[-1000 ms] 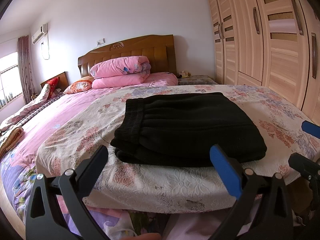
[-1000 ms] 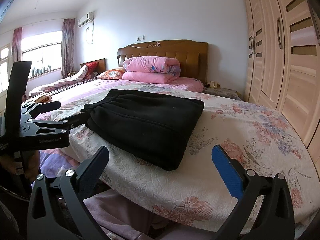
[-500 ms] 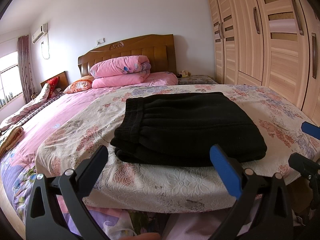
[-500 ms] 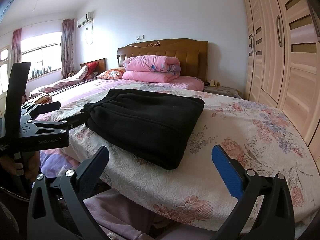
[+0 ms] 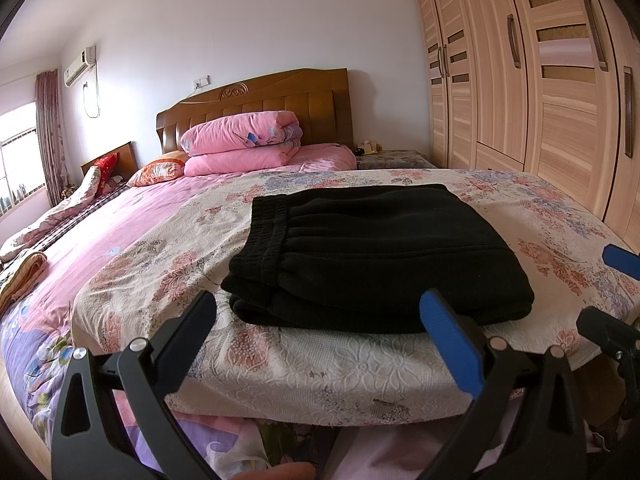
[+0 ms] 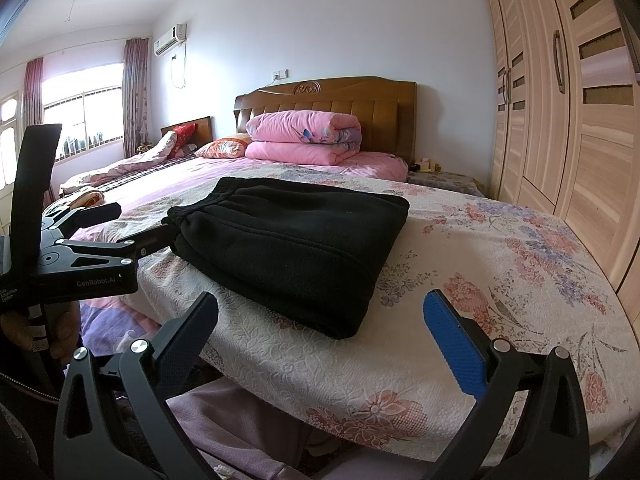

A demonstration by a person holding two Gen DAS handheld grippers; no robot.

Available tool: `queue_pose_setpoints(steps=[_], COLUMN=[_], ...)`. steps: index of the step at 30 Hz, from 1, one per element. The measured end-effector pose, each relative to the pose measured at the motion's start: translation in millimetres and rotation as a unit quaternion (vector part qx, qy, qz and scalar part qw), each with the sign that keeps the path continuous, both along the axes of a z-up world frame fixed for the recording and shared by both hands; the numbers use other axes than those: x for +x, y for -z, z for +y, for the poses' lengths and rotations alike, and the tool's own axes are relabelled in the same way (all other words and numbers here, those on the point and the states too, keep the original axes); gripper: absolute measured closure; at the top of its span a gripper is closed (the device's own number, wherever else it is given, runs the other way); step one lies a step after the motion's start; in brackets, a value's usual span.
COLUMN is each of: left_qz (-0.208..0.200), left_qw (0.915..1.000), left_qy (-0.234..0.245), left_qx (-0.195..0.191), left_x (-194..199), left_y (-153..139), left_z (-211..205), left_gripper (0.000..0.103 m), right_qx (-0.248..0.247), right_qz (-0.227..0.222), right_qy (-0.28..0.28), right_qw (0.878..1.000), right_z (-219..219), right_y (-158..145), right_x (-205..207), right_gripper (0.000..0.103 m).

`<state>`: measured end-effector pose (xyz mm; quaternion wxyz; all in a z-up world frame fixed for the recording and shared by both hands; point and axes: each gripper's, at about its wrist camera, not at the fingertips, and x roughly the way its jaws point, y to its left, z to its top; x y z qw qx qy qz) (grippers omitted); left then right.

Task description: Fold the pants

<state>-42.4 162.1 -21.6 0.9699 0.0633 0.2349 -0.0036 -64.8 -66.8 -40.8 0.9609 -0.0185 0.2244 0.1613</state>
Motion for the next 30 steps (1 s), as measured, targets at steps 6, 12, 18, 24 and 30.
queue_pose_setpoints(steps=[6, 12, 18, 24, 30], left_qz=[0.0, -0.002, -0.005, -0.009, 0.001], left_qw=[1.0, 1.0, 1.0, 1.0, 1.0], left_qy=[0.0, 0.0, 0.001, -0.005, -0.005], left_qx=[0.0, 0.0, -0.001, 0.001, -0.005], left_x=[-0.1, 0.0, -1.7, -2.9, 0.9], left_y=[-0.3, -0.1, 2.4, 1.7, 2.0], left_z=[-0.3, -0.1, 0.9, 2.5, 4.4], left_gripper=[0.001, 0.001, 0.001, 0.001, 0.001], right_qx=[0.0, 0.0, 0.0, 0.0, 0.001], right_qz=[0.0, 0.001, 0.002, 0.003, 0.004], right_qy=[0.0, 0.0, -0.001, -0.005, -0.006], right_qw=[1.0, 1.0, 1.0, 1.0, 1.0], right_z=[-0.1, 0.1, 0.6, 0.6, -0.1], right_y=[-0.1, -0.4, -0.1, 3.3, 3.8], right_x=[0.1, 0.0, -0.2, -1.5, -1.3], right_gripper=[0.004, 0.004, 0.004, 0.004, 0.004])
